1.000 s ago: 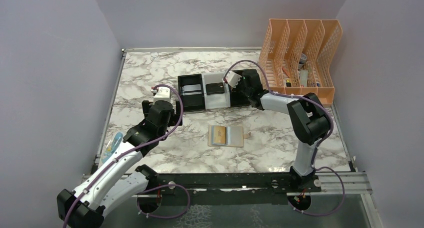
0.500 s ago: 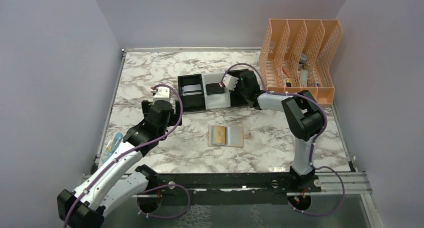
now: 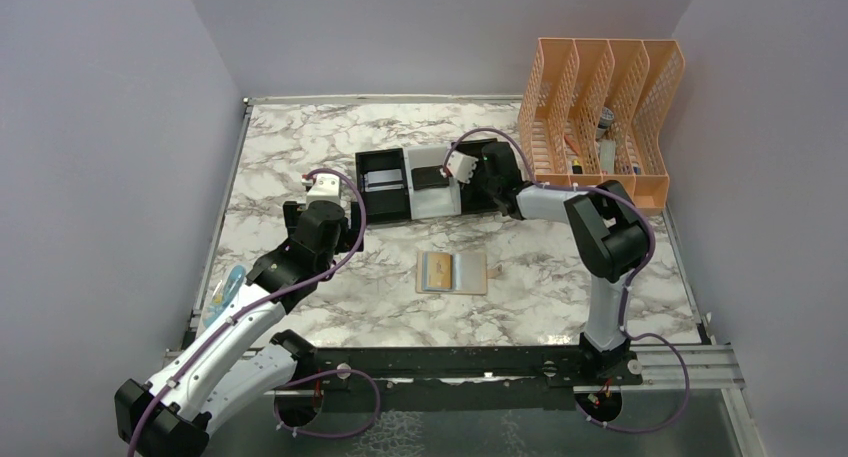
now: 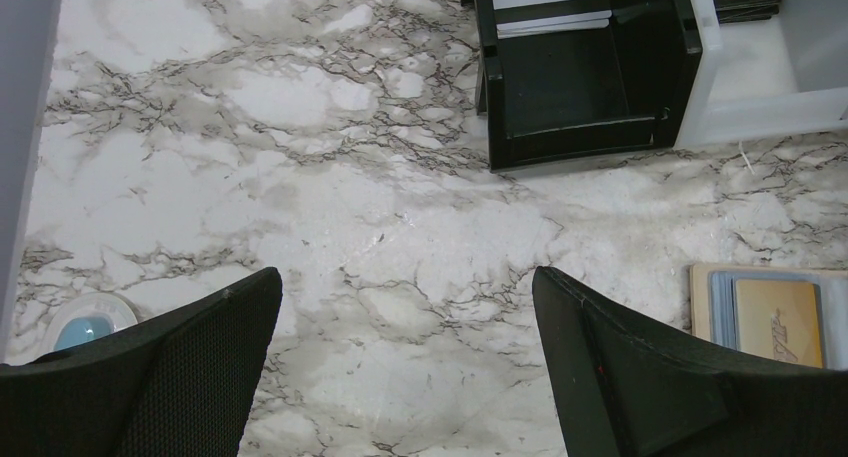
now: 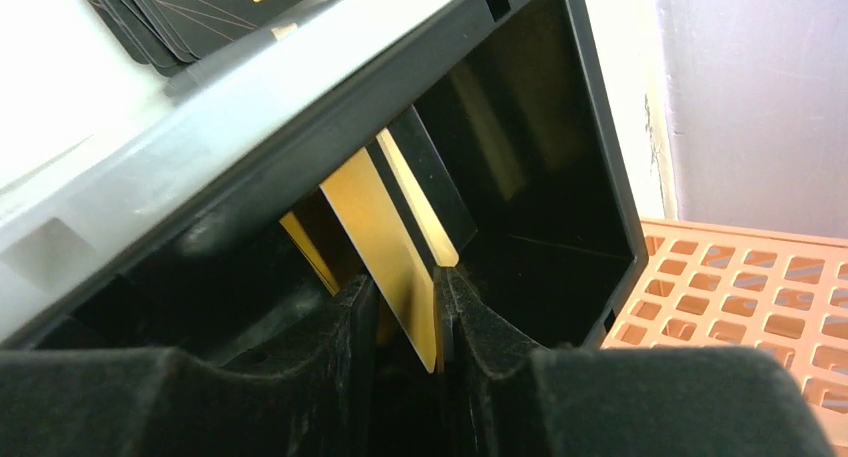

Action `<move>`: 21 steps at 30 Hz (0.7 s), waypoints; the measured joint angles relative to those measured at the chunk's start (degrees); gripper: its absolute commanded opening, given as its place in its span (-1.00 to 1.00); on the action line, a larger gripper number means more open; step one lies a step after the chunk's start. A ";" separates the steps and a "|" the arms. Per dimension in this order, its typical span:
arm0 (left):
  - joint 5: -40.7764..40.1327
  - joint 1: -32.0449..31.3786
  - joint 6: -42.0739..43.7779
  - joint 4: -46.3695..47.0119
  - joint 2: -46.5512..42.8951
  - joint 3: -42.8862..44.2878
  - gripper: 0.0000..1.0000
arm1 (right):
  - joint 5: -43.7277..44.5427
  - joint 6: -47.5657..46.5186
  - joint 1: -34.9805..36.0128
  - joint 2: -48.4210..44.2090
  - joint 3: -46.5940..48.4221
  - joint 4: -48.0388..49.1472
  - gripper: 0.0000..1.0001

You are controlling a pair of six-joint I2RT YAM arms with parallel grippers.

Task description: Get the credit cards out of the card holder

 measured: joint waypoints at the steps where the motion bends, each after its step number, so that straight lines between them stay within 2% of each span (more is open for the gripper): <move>1: 0.00 0.02 0.00 0.00 0.00 0.00 0.98 | -0.11 -0.07 -0.13 -0.02 -0.02 -0.04 -0.44; 8: 0.02 0.07 0.04 0.00 0.04 0.00 0.98 | -0.50 0.04 -0.87 -0.79 -0.11 -0.20 -0.42; 14: 0.04 0.15 0.11 0.00 0.09 0.00 0.98 | -1.70 2.82 -1.18 -5.16 -1.55 -0.22 -0.39; 19: 0.07 0.33 0.11 0.00 0.37 0.00 0.98 | -4.61 9.66 -1.20 -10.62 -3.89 -0.20 -0.36; 21: 0.07 0.33 0.11 0.00 0.46 0.00 0.98 | -5.99 15.13 -1.20 -12.83 -5.03 -0.22 -0.48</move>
